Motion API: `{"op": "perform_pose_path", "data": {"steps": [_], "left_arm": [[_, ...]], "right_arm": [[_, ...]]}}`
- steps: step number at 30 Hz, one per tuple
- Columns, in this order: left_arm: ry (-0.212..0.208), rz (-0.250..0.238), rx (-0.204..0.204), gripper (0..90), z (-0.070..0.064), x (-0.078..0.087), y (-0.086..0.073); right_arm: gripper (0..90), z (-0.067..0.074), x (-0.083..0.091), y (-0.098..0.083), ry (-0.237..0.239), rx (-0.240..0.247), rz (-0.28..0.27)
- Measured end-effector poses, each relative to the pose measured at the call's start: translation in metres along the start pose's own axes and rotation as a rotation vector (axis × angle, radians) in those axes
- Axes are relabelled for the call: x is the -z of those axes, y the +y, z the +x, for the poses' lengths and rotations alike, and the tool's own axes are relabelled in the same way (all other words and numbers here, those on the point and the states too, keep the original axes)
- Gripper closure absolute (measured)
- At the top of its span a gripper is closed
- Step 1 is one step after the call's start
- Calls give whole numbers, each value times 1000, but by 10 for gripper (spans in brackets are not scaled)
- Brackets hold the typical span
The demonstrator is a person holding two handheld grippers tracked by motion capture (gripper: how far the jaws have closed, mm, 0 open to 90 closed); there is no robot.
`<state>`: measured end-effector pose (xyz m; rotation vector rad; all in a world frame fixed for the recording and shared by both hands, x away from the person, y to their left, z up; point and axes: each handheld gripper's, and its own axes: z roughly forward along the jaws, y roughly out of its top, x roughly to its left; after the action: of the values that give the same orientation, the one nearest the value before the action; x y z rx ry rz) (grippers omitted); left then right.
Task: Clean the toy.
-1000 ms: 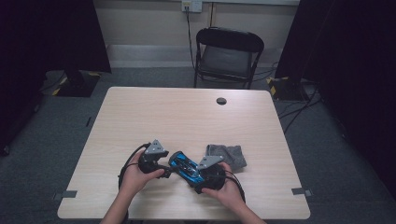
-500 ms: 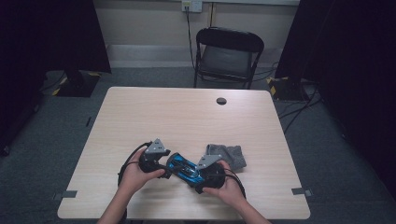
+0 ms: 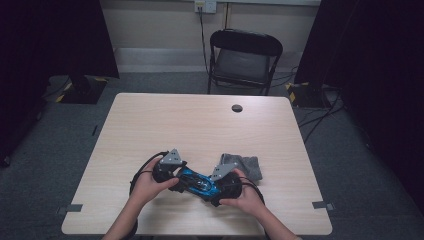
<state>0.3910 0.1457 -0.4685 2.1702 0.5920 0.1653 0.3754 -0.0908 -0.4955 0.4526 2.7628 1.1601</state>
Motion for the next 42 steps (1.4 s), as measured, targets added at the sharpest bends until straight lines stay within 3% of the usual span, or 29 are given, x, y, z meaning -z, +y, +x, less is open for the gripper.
{"op": "perform_pose_path", "data": {"steps": [7,13,18,22,28,38,42], "left_arm": [[0,-3,-14,172,0,1,-1],[35,-13,-3,172,2,10,-4],[53,-22,42,162,4,13,-7],[57,-27,48,165,4,8,-8],[34,-14,49,246,3,-3,-9],[-26,-33,81,258,6,-13,-7],[-59,-37,67,291,5,-16,-6]], "right_arm": [[240,0,1,-3,-4,-9,-19],[222,4,10,-8,-28,-36,-21],[222,7,21,-12,-54,-52,-44],[230,10,26,-17,-69,-51,-33],[229,10,27,-22,-74,-63,-32],[228,10,27,-24,-75,-56,-33],[235,11,30,-28,-81,-56,-30]]}}
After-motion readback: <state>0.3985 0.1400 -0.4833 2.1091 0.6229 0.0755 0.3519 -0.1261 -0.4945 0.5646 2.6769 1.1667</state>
